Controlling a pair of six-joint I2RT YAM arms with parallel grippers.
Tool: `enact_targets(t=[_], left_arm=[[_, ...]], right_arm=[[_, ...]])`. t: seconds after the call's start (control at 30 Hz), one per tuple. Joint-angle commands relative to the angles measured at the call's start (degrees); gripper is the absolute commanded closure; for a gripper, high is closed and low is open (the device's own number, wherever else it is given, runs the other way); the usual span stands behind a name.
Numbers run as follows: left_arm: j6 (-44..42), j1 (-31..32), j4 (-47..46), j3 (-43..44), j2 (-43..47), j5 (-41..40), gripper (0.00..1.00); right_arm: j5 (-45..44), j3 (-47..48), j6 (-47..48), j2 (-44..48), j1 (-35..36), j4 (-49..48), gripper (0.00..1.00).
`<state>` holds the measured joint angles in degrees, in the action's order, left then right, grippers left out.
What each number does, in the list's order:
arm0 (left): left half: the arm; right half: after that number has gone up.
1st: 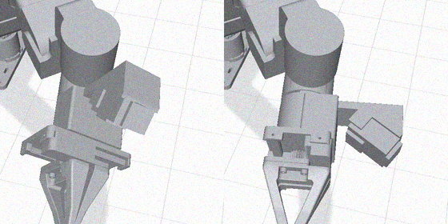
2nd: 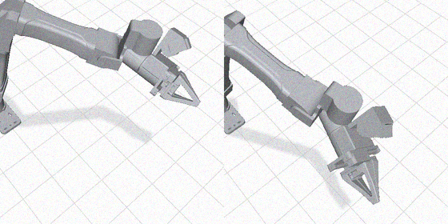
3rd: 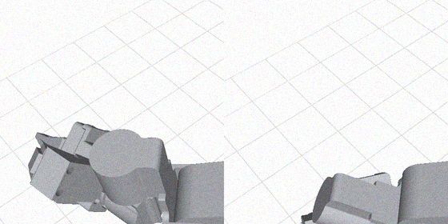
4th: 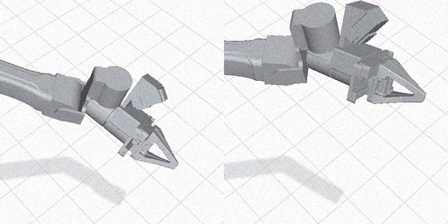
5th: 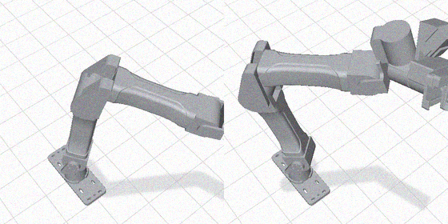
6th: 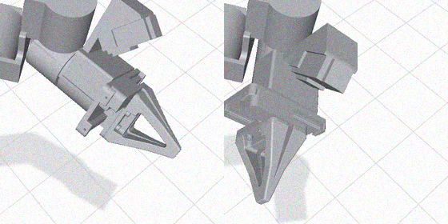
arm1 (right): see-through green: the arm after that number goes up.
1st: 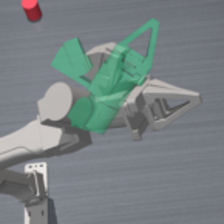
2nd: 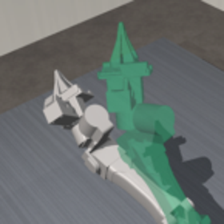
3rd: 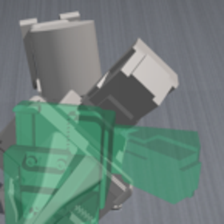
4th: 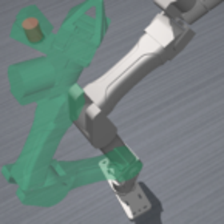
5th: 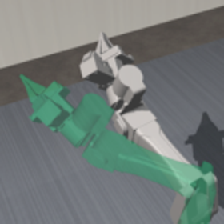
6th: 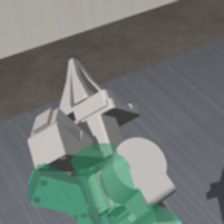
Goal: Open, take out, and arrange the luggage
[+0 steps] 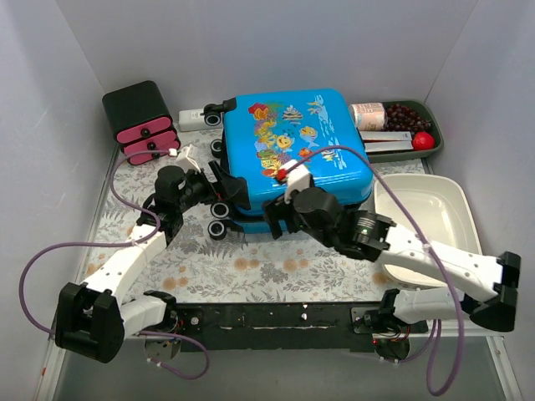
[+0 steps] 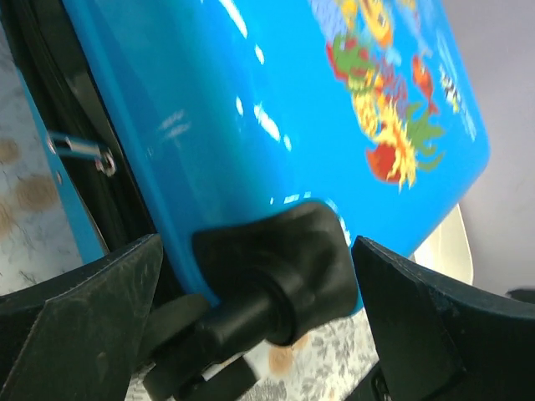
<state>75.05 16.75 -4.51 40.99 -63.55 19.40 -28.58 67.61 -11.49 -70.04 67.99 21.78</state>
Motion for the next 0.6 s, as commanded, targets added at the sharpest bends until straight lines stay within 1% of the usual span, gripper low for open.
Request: enact_targets(t=[0.0,0.1,0.13,0.17,0.23,0.27,0.3,0.33,0.37,0.4,0.43,0.47,0.5,0.53,0.57], left_arm=[[-1.9,0.8,3.5,-2.5,3.3,9.7,0.02],[-0.5,2.3,2.9,-4.4,5.4,14.8,0.02],[-0.3,3.1,2.9,-5.1,6.9,14.9,0.02],[-0.3,5.3,2.8,-5.9,7.6,14.3,0.02],[-0.3,7.9,1.9,-8.6,9.4,12.2,0.02],[0.2,10.8,1.0,-9.3,9.8,11.8,0.03],[0.1,12.2,-0.2,-10.0,10.0,11.5,0.07],[0.1,13.5,-0.4,-10.7,10.0,9.5,0.17],[-0.1,15.2,-0.3,-10.8,9.8,7.5,0.22],[-0.4,15.7,0.3,-10.8,9.5,6.0,0.29],[-0.5,15.9,0.3,-10.7,9.1,3.9,0.39],[-0.5,16.1,0.3,-10.6,8.6,3.1,0.72],[-0.3,16.2,0.7,-10.3,8.4,2.6,0.9],[0.1,16.4,1.3,-10.1,8.5,1.2,1.0],[0.3,16.6,2.0,-9.8,8.8,0.8,1.0]], right_arm=[[-4.2,-3.1,-14.8,7.5,-2.9,4.8,0.08],[-1.9,-5.4,-20.4,8.9,-8.1,9.0,0.08],[-1.2,-5.9,-22.0,9.0,-9.8,10.2,0.08],[-0.3,-6.9,-23.5,9.5,-13.1,10.9,0.08],[-0.5,-7.4,-25.6,10.2,-16.4,13.1,0.08],[-1.4,-8.3,-26.1,11.5,-19.1,13.1,0.08],[-1.7,-8.9,-26.0,12.5,-20.4,12.8,0.08],[-1.2,-9.3,-25.4,13.3,-21.7,11.5,0.08],[-0.1,-9.4,-24.8,15.0,-23.5,10.9,0.08],[0.1,-9.7,-24.2,15.9,-23.9,10.7,0.08],[0.2,-9.8,-23.8,16.6,-24.3,10.4,0.09],[-0.2,-10.0,-23.5,17.9,-24.6,10.5,0.09],[-0.2,-10.3,-23.6,18.3,-24.7,10.6,0.09],[-0.1,-10.5,-23.5,18.6,-24.8,11.0,0.09],[-0.1,-10.6,-23.9,19.0,-25.2,12.4,0.09]])
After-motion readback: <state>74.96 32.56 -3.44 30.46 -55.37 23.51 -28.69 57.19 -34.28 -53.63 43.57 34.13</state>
